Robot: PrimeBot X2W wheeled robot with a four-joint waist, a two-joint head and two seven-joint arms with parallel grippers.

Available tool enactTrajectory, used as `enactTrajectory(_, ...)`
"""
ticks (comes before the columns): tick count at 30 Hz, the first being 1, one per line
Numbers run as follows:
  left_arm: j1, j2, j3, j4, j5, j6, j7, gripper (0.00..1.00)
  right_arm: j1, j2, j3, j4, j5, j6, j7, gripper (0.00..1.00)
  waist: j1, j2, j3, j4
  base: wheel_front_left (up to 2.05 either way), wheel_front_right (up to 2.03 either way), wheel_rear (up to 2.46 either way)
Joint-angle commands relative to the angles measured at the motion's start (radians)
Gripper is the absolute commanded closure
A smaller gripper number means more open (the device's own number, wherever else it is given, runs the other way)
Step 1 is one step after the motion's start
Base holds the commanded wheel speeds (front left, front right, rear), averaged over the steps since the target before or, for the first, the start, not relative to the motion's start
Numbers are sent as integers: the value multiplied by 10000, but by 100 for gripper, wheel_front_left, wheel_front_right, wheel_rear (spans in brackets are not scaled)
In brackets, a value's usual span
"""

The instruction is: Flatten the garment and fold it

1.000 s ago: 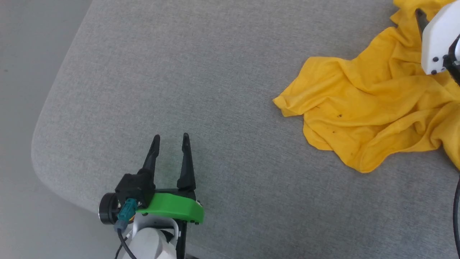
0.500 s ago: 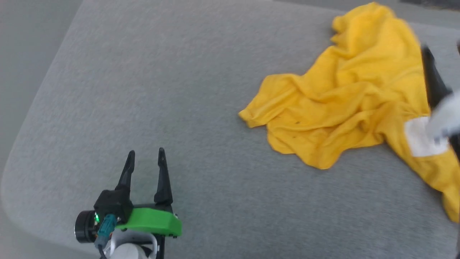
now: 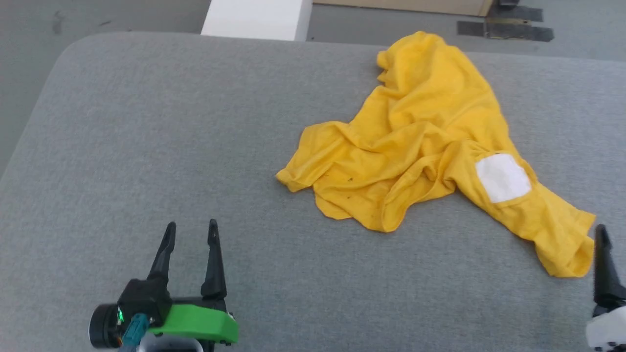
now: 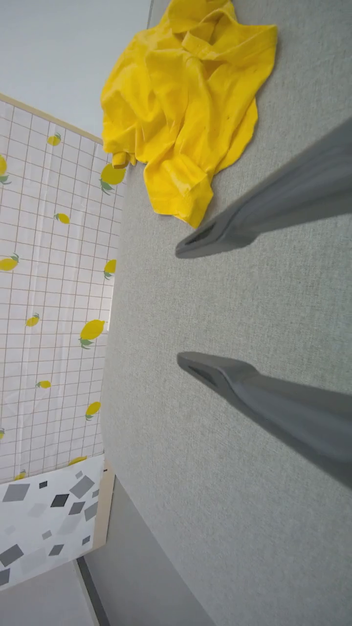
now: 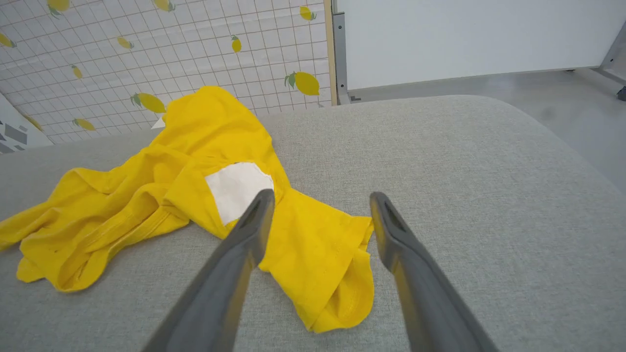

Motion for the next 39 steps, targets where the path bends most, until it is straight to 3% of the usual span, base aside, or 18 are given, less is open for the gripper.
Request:
enactTrajectory(1,-136,178,-51,-111,180,-96,126,0,-20,-7,-131,23,69,-13,-164,0,0,0,-173,-274,0,0,0)
enactTrajectory(9,-2612,991,-1146,79,886,-1270,2591,0,-515,-4,-541,-299,-315,-13,-98,0,0,0,246,-319,0,0,0)
enactTrajectory(15,-4377,840,-1758,1221,630,-2180,4194,0,-713,-4,-497,-542,-265,-13,112,0,0,0,773,-382,0,0,0)
enactTrajectory(26,-5537,607,-2295,3814,361,-2657,4648,0,-870,-3,-442,-679,-269,-13,311,0,0,0,1363,-667,0,0,0)
enactTrajectory(27,-5568,592,-2278,3954,358,-2623,4571,65,-892,-3,-456,-682,-263,-13,314,0,0,0,1376,-676,0,0,0)
enactTrajectory(28,-5587,583,-2272,4081,367,-2592,4459,100,-923,-3,-477,-685,-257,-13,320,0,0,0,1385,-681,0,0,0)
enactTrajectory(34,-5330,512,-1928,4069,101,-2318,3445,100,-1000,-3,-586,-622,-252,-13,359,0,0,0,1172,-493,0,0,0)
enactTrajectory(39,-4195,601,-1366,2646,-469,-1890,3144,100,-921,-3,-620,-584,-263,-13,447,0,0,0,792,-177,0,0,0)
